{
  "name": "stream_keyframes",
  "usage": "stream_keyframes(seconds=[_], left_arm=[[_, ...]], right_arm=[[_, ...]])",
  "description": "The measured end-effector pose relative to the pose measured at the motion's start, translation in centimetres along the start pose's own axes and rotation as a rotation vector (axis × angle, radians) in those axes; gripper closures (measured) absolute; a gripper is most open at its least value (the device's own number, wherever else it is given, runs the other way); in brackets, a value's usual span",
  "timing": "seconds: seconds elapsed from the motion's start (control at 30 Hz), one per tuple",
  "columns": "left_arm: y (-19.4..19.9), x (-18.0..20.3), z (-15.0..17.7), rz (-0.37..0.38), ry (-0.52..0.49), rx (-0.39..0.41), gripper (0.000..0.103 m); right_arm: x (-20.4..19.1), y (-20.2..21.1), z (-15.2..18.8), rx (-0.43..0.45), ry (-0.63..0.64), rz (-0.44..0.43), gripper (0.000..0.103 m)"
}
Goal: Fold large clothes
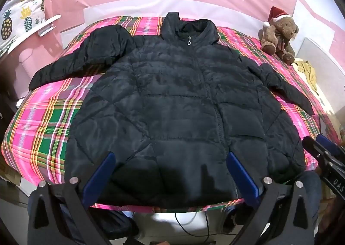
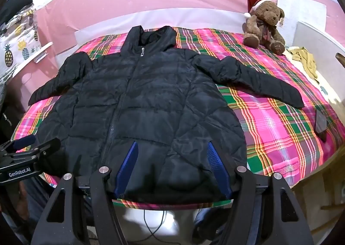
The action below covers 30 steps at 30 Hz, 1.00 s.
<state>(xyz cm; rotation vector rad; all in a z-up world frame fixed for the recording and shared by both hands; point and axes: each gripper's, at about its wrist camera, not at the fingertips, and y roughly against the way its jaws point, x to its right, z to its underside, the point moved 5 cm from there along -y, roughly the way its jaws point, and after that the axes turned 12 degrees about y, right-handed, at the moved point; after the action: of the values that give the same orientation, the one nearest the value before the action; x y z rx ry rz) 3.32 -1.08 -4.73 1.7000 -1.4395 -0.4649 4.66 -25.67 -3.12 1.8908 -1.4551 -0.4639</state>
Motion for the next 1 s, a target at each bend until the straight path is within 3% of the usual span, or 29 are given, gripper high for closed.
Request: stream_keyframes(seconds=[1.0], left_arm=[[-0.34, -0.57, -0.19, 0.003, 0.006, -0.021, 0.000]], right_arm=[[-0.26, -0.79, 0.04, -0.016, -0.002, -0.017, 0.037]])
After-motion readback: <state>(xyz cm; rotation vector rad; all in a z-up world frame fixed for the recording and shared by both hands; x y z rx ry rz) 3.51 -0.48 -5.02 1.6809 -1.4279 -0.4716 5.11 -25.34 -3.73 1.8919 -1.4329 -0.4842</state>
